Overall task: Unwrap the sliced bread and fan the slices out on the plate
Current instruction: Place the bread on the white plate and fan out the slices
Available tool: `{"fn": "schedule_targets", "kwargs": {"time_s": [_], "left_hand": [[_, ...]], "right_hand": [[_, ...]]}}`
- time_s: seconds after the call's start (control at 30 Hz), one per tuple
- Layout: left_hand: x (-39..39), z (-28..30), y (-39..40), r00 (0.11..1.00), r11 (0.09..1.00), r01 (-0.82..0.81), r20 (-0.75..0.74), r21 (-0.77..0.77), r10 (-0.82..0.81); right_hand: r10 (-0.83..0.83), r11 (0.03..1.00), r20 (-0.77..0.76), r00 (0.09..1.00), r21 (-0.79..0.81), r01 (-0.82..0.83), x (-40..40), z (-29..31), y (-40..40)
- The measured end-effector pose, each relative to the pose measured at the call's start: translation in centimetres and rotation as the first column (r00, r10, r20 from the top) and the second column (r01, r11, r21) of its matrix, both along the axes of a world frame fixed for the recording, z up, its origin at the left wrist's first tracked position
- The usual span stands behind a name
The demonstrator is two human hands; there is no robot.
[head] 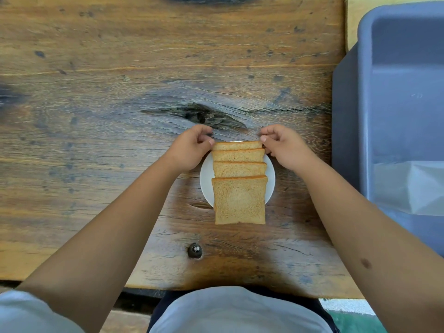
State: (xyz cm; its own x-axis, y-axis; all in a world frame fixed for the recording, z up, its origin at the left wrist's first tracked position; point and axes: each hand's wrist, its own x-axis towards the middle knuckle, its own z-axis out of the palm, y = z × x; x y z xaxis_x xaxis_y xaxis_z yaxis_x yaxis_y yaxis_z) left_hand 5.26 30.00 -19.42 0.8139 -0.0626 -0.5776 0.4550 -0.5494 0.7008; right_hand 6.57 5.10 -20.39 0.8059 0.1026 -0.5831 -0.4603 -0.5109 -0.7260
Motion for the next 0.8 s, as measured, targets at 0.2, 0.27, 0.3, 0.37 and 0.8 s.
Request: {"fn": "schedule_targets", "kwargs": {"time_s": [0.2,0.27,0.3,0.37,0.8], "left_hand": [[-5.2,1.3,-1.2,0.925,0.916,-0.38,-0.036,-0.13,0.379],[-7.1,1.7,-1.9,0.9,0.886,-0.435,-0.098,-0.162,0.424],[-7.8,1.8,-2.4,0.888,0.871,-0.457,-0.141,-0.179,0.437],[-8.5,2.2,-3.1,0.876,0.86,-0.475,-0.199,-0.187,0.44],[-8.2,3.7,-4.8,0.875,0.81,-0.478,-0.262,-0.341,0.406]], "right_hand": [[-0.277,0.96,-0.015,0.961,0.035,0.277,-5.1,1.9,0.5],[-0.313,0.948,-0.053,0.948,0.045,0.316,-6.5,2.2,1.0],[-0.331,0.941,-0.074,0.941,0.05,0.335,-6.9,2.3,1.3],[-0.346,0.936,-0.103,0.933,0.038,0.351,-7.4,2.4,1.8],[-0.372,0.902,-0.167,0.913,0.167,0.398,-8.0,3.3,3.8]]}}
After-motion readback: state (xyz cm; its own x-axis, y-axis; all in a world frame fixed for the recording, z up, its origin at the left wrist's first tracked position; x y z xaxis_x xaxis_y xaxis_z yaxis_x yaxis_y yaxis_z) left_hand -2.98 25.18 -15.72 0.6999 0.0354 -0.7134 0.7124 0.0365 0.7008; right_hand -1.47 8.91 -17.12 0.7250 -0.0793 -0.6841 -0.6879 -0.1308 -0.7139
